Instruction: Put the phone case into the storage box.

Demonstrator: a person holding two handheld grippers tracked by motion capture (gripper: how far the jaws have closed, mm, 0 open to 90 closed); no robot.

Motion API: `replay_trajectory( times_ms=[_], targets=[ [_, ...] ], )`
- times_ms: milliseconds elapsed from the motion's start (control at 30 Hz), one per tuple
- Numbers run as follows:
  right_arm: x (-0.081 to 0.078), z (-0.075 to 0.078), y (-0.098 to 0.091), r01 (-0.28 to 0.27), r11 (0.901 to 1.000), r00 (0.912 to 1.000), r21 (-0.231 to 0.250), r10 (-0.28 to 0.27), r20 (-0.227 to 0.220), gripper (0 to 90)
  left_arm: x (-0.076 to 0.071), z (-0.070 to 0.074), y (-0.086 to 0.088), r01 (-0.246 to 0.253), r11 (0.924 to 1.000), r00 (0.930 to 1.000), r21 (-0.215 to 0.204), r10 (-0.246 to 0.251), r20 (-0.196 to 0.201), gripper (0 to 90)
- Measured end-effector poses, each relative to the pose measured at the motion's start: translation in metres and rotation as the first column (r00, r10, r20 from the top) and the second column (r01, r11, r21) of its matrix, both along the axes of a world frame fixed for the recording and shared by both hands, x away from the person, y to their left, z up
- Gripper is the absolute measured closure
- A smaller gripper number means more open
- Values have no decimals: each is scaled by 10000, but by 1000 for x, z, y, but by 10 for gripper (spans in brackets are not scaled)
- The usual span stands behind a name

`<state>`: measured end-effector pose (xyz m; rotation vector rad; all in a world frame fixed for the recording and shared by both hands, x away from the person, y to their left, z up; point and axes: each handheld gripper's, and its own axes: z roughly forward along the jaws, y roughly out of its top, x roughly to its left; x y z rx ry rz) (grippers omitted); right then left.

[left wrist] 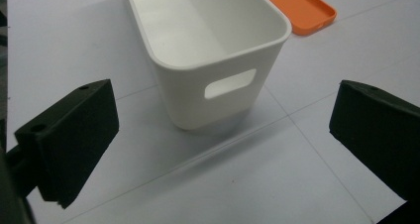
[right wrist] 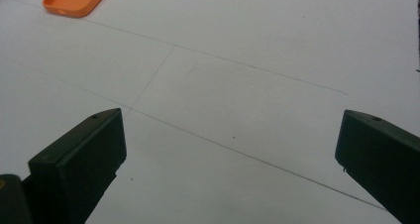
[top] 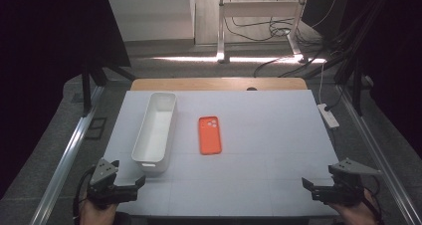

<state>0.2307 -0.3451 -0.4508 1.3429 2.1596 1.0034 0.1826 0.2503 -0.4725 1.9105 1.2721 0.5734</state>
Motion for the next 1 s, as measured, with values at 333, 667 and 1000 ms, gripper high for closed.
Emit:
replay_trajectory(
  times_ms=[333, 667, 1000],
  targets=[
    [1, 0, 1, -291, 9996, 9994, 56, 292, -202, 0, 1, 0, -1, 111, 9999, 9999, 36, -111, -42, 0],
    [2, -1, 1, -354, 9994, 9986, 60, 356, -397, 0, 1, -1, -5, 470, 9985, 9989, 270, -468, -104, 2],
    [5, -2, 3, -887, 9960, 9941, 87, 890, -619, 0, 1, -1, -1, 595, 9982, 9982, -26, -595, -98, 6]
  ],
)
